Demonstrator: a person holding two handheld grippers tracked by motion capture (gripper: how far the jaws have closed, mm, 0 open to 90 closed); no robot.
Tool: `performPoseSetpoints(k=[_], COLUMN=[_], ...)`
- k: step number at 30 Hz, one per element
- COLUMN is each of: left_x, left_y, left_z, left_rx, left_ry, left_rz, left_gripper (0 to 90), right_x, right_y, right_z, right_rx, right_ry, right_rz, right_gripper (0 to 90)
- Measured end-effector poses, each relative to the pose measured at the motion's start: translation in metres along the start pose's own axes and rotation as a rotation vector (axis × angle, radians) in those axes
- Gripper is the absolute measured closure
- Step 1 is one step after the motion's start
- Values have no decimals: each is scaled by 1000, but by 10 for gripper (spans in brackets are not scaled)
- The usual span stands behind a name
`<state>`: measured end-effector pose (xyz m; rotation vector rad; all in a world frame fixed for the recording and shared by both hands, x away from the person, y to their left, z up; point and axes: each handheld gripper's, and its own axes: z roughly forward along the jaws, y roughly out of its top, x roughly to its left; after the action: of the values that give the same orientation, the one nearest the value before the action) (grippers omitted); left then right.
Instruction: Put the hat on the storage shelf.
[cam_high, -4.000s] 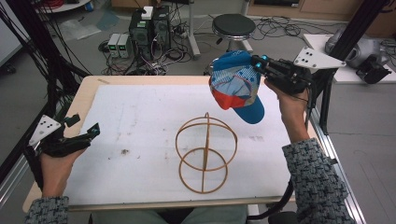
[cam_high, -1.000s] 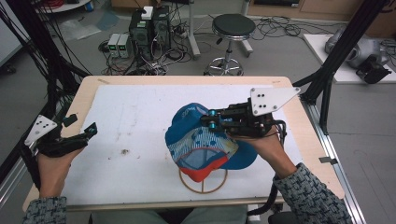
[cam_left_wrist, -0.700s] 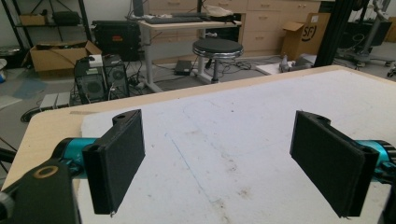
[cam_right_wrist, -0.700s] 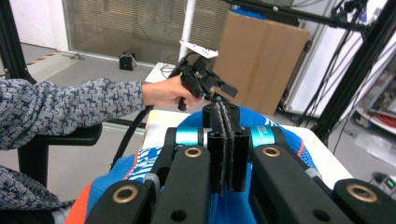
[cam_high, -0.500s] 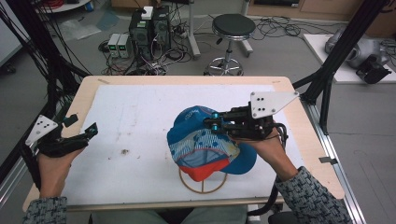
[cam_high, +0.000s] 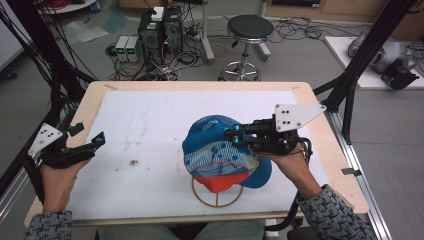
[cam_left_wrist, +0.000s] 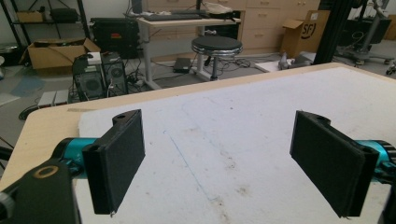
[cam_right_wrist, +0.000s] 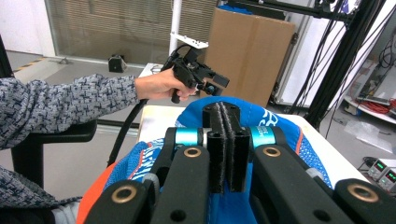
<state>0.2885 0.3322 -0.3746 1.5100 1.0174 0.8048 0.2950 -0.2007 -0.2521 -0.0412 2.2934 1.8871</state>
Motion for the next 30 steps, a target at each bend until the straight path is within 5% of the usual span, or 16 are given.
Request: performPoseSetpoints(k=[7, 16, 24, 30], left_x=[0, 0, 1, 2], left_y=[0, 0, 0, 0], left_z=[0, -1, -1, -1], left_rx=[-2, -5, -3, -6], left_ry=[2, 0, 2, 3], left_rz=[-2, -2, -3, -6], left_gripper=[180, 180, 180, 180], right_x=[0, -1, -10, -18], right_y=[0, 2, 3, 1], right_z=[8, 3, -20, -44], right_rx=[3, -60, -196, -238], right_ry=[-14, -61, -184, -317], right_rz=[8, 29, 100, 84], right_gripper=[725, 559, 320, 280])
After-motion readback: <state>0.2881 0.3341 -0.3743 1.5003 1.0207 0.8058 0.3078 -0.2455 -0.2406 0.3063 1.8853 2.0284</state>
